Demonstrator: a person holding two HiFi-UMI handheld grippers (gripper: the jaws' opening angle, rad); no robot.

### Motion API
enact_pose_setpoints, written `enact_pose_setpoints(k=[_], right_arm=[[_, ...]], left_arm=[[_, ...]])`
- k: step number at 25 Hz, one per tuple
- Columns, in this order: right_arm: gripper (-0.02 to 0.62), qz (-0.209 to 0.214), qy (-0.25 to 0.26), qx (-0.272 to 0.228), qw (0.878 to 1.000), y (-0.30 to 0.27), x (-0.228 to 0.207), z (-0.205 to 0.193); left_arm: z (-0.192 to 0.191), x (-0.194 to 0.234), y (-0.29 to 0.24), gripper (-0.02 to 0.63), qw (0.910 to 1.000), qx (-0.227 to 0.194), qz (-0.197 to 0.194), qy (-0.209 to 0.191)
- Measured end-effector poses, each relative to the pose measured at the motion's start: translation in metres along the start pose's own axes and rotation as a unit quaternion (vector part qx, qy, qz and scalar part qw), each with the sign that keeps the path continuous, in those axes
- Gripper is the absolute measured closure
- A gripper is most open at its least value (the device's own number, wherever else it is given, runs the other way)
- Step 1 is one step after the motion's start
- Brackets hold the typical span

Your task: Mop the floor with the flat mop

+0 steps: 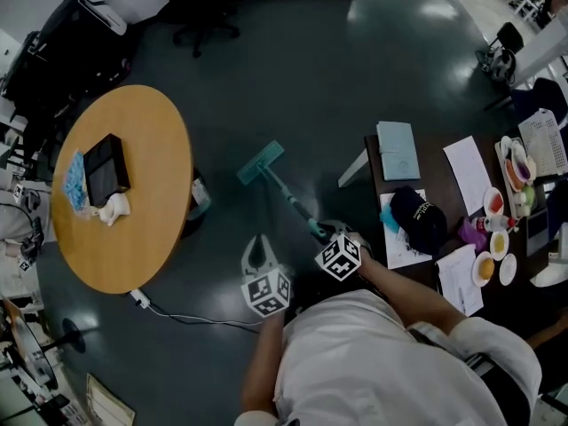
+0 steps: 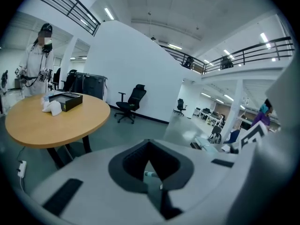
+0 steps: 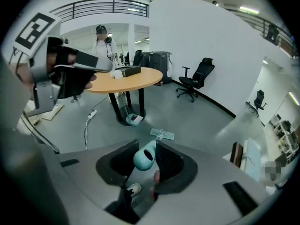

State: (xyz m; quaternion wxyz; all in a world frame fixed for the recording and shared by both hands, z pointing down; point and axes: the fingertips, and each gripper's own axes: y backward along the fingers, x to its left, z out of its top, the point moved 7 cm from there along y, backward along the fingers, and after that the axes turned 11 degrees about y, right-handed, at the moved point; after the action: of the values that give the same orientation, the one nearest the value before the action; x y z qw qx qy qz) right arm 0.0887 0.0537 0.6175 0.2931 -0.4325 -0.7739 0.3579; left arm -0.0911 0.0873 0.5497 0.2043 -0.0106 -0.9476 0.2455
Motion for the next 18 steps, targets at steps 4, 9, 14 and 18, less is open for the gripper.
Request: enact_pose_setpoints(k=[4, 9, 14, 18], right_arm=[[0.479, -0.007, -0.005, 0.006, 1.000, -0.054, -0.021, 0.022], [0.480, -0.020, -0.003, 0.011, 1.000, -0.135, -0.051, 0.061], [0.480, -0.038, -0.006, 0.019, 0.999, -0.194, -0.079, 0.101], [0.480, -0.042, 0.002, 0.026, 0.999, -0.207, -0.085, 0.115]], left_arm=[[0.003, 0.006, 0.001, 0.601, 1.0000, 0.003, 0.004, -0.001], [0.005, 0.021, 0.011, 0.601, 0.9997, 0.005, 0.022, 0.005], [0.009, 0.037, 0.025, 0.601, 0.9992, 0.007, 0.037, 0.009], [0.010, 0.047, 0.032, 0.601, 0.9989, 0.006, 0.044, 0.012]])
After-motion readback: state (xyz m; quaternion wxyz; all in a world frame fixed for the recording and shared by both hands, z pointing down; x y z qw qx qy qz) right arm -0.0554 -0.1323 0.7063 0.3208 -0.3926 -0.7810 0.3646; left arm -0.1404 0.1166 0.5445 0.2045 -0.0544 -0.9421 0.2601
